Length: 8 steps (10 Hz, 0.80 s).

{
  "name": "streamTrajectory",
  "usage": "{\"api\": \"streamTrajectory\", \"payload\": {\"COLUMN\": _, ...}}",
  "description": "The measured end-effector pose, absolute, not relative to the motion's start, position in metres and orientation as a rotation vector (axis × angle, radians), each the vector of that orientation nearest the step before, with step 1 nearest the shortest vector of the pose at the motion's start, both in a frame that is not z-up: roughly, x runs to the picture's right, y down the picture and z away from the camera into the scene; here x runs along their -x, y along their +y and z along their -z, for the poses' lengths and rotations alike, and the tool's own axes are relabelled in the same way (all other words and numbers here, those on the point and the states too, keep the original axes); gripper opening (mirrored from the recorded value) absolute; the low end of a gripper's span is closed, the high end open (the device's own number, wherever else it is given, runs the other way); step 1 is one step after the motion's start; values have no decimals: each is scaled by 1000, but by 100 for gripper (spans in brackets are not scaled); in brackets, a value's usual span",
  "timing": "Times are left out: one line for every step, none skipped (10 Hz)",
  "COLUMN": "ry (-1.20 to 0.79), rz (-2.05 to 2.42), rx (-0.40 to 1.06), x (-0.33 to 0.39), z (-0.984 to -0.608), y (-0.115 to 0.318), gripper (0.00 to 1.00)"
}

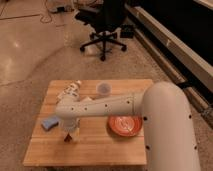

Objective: Place the pepper in the ceramic bowl

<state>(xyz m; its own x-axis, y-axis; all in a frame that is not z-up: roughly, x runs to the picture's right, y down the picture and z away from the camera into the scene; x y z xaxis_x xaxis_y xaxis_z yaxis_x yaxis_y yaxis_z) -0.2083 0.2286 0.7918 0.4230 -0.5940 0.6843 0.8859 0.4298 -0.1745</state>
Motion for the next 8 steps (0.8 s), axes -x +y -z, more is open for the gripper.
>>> {"api": "streamTrajectory", "payload": {"ry": -577, "rz": 999, "rx": 568, "x": 207, "z": -789, "y": 216, "gripper": 80}}
{"api": "streamTrajectory", "payload": {"ry": -572, "rz": 1005, "rx": 564, "x": 207, "z": -786, "y": 202, "gripper": 80}}
{"api": "streamTrajectory", "payload": {"ry": -565, "rz": 1010, "rx": 566, "x": 207, "z": -785, "y": 192, "gripper": 80}}
{"api": "streamTrajectory", "payload": {"ry": -557, "rz": 1014, "rx": 568, "x": 206, "z": -785, "y": 188, "gripper": 80}}
{"api": "streamTrajectory", "payload": {"ry": -552, "rz": 1018, "rx": 571, "x": 207, "z": -787, "y": 187, "gripper": 80}}
{"api": "streamTrajectory", "payload": {"ry": -543, "rz": 1022, "rx": 580, "x": 206, "z": -796, "y": 191, "gripper": 80}}
{"api": "streamTrajectory", "payload": {"ry": -536, "rz": 1024, "rx": 589, "x": 203, "z": -805, "y": 197, "gripper": 80}}
{"api": "streamTrajectory", "payload": {"ry": -531, "rz": 1029, "rx": 597, "x": 202, "z": -812, "y": 204, "gripper": 80}}
